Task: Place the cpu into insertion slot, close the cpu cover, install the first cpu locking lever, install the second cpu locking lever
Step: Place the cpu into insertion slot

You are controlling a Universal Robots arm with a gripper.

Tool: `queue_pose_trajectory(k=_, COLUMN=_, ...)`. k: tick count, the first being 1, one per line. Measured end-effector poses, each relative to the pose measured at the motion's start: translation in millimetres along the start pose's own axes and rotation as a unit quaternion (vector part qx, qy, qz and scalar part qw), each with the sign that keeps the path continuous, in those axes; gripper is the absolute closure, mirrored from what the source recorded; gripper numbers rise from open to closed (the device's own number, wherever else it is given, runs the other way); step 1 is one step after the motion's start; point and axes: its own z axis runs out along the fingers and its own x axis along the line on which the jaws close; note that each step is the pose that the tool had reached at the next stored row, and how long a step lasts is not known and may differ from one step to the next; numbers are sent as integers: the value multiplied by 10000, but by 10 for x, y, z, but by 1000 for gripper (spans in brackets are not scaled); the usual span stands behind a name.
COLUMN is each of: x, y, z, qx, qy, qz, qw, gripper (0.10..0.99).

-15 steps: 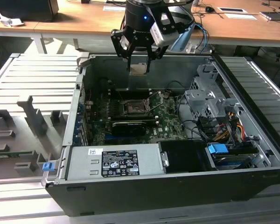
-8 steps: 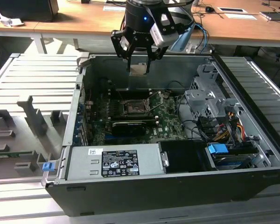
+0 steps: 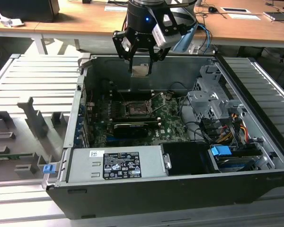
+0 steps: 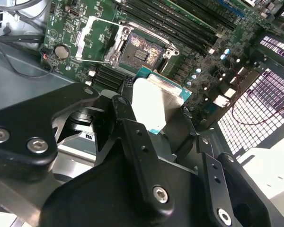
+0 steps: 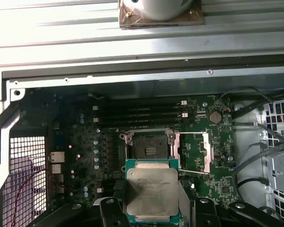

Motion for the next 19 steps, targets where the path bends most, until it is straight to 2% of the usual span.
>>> queue_pose_trajectory(k=9, x=0, y=0, z=3, qx=-6, qy=-29, qz=328, qw=9995, gripper=561)
queue_pose_trajectory(k=19, x=-1, y=-5, z=51, qx=-6, qy=-32, qz=376, qw=9993, gripper=561)
